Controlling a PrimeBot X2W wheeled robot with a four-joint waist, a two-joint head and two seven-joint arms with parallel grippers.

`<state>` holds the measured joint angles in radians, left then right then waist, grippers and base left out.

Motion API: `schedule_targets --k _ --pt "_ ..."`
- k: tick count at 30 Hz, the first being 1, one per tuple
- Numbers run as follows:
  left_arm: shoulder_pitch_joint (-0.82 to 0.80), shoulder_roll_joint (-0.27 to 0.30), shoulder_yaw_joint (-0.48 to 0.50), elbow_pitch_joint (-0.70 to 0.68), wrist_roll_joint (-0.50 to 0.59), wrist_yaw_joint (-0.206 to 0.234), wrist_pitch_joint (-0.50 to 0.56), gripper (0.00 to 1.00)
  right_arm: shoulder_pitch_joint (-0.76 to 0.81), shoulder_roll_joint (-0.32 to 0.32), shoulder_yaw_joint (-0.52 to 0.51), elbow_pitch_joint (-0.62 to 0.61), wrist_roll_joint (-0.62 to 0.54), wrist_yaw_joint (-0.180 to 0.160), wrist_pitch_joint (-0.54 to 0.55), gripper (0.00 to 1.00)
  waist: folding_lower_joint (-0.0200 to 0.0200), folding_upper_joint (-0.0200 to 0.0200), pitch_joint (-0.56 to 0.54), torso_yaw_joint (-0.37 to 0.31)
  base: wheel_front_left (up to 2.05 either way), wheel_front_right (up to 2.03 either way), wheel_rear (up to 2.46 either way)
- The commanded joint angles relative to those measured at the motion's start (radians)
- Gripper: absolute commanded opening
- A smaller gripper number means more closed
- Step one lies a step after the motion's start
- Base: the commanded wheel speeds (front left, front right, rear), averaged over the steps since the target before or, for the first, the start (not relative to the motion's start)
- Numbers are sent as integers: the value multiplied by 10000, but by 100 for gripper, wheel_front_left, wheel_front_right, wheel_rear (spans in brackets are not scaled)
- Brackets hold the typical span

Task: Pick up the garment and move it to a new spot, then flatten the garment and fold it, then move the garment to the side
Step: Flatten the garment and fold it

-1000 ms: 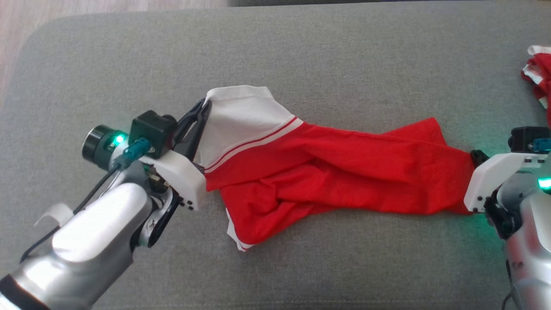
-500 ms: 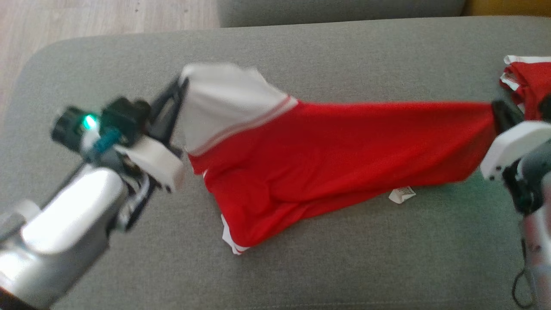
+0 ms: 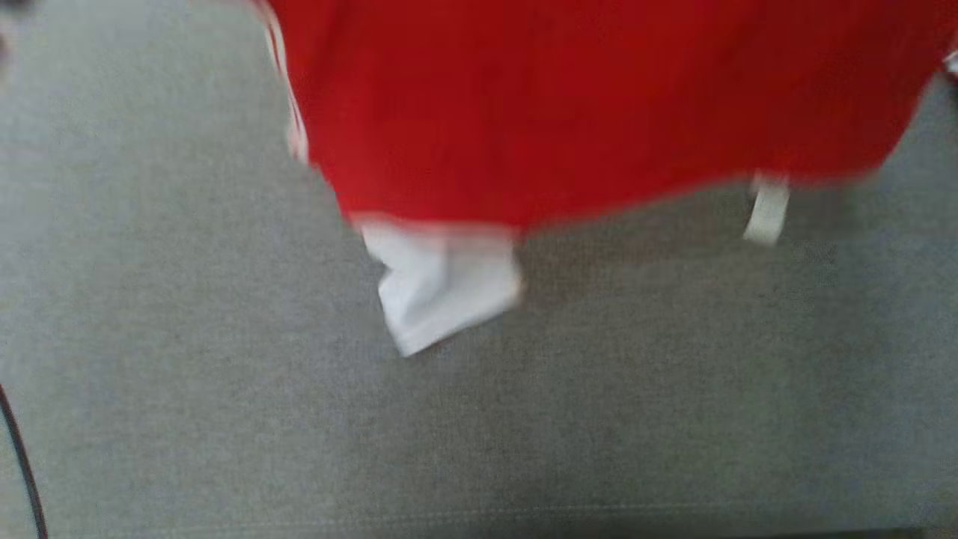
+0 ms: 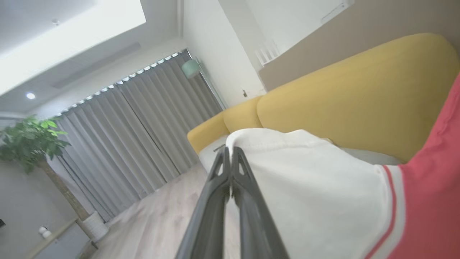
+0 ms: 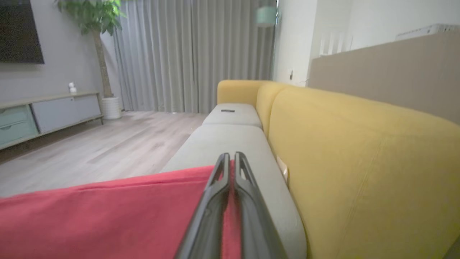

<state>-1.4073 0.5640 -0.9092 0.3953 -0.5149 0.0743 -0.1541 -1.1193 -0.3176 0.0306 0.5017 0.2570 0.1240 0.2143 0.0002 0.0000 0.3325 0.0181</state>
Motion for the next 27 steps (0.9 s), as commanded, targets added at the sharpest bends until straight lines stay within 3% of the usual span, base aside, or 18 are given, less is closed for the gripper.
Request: schedule_targets --k 1,9,13,16,20,27 --pt "-1136 162 573 286 334 -32 -205 0 -954 -120 165 -35 29 67 -342 0 -2 0 1145 -43 0 0 0" --pt "-4096 -670 980 1994 1699 337 -1049 0 -4275 -530 788 1911 -254 67 -2401 0 -2 0 2265 -124 0 0 0" --pt "-4255 -732 1355 1098 2350 503 -1071 0 -4911 -811 1376 2392 -193 67 -3137 0 -2 0 2539 -22 0 0 0" --pt "-3595 -649 1684 231 2623 585 -1073 0 -4814 -961 1800 2699 80 67 -3541 0 -2 0 2659 97 0 0 0" --pt "-2048 -671 1918 -591 2687 360 -1075 0 -4022 -1027 2120 3145 496 67 -4078 0 -2 0 2477 246 0 0 0" --pt "1741 -576 2480 -2311 2780 285 -1076 0 -1817 -984 2187 3435 1222 67 -4611 0 -2 0 1457 293 0 0 0"
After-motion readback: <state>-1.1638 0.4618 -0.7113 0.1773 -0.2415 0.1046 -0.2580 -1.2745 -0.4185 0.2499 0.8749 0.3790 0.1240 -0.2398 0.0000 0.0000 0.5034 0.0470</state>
